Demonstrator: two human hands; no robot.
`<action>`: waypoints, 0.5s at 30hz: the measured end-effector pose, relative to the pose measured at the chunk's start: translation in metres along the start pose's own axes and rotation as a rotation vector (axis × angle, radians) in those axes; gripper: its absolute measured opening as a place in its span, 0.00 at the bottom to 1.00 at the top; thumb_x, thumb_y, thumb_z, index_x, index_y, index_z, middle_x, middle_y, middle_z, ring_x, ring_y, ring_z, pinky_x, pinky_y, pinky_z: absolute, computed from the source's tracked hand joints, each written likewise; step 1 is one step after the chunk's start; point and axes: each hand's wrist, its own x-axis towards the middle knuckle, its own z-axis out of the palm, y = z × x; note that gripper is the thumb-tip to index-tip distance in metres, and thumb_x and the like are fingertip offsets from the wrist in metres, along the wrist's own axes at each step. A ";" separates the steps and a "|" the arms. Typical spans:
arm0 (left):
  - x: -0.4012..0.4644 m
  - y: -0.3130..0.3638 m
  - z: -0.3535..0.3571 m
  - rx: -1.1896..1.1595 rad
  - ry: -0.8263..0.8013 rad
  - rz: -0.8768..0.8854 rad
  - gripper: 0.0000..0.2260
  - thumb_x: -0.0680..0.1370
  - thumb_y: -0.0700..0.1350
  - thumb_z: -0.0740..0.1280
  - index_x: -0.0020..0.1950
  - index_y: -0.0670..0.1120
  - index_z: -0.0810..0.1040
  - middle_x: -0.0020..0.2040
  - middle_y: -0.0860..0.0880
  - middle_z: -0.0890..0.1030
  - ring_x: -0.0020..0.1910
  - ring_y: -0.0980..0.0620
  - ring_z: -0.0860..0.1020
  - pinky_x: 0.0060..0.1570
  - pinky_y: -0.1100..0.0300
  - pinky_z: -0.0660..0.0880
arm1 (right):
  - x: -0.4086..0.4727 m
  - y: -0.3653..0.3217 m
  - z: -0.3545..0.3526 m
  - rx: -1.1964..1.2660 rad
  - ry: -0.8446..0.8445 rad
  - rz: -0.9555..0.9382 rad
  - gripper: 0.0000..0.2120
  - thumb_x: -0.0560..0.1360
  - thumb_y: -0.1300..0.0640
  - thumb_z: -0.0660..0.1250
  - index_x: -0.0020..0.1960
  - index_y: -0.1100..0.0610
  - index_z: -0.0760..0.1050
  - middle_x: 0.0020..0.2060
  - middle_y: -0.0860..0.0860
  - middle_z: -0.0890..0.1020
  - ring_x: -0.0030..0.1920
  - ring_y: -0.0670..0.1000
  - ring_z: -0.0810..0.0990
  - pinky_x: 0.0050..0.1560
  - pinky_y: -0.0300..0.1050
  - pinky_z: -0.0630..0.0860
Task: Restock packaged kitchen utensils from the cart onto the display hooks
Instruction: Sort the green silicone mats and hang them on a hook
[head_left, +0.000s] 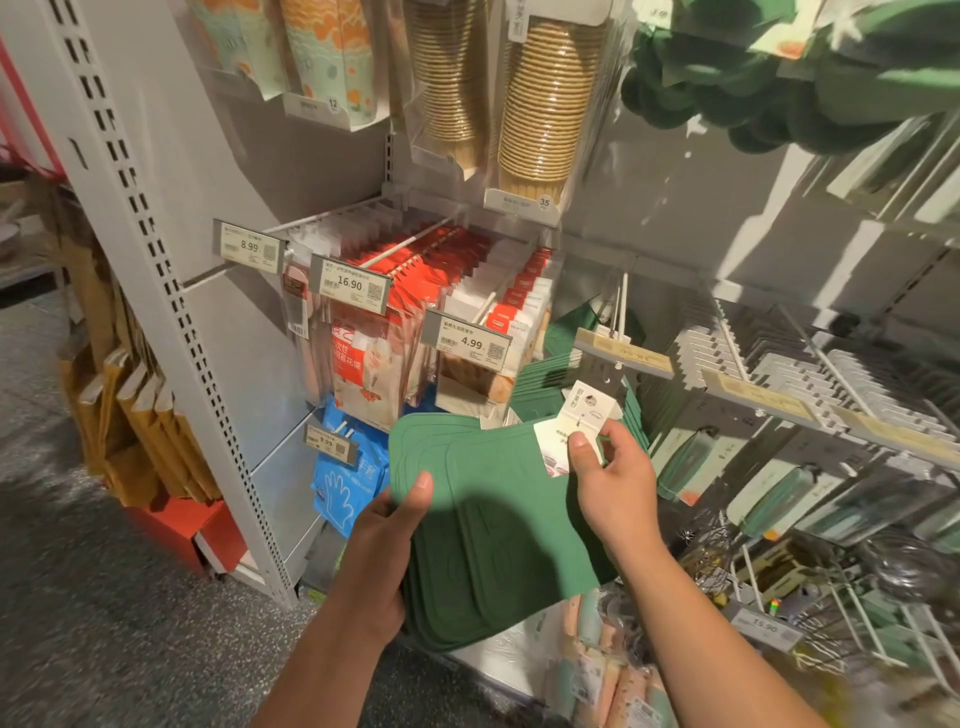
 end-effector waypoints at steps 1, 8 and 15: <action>0.000 0.001 0.000 0.002 0.009 -0.001 0.21 0.73 0.51 0.70 0.61 0.38 0.83 0.55 0.37 0.86 0.55 0.37 0.85 0.53 0.43 0.83 | 0.002 0.000 -0.003 -0.013 0.022 -0.017 0.01 0.82 0.59 0.67 0.53 0.55 0.76 0.44 0.44 0.80 0.42 0.46 0.76 0.41 0.34 0.69; 0.002 0.003 -0.001 -0.016 0.048 0.013 0.15 0.79 0.46 0.68 0.62 0.41 0.83 0.56 0.38 0.86 0.56 0.37 0.84 0.60 0.41 0.79 | 0.020 -0.002 -0.020 -0.094 0.057 0.028 0.12 0.83 0.55 0.66 0.64 0.55 0.80 0.55 0.48 0.84 0.55 0.51 0.80 0.52 0.43 0.70; 0.001 0.008 -0.007 -0.001 0.107 0.014 0.11 0.82 0.46 0.68 0.60 0.42 0.84 0.54 0.40 0.87 0.54 0.38 0.85 0.60 0.42 0.79 | 0.049 -0.003 -0.028 -0.343 0.006 0.095 0.17 0.82 0.48 0.65 0.68 0.53 0.79 0.59 0.54 0.85 0.57 0.58 0.81 0.57 0.52 0.77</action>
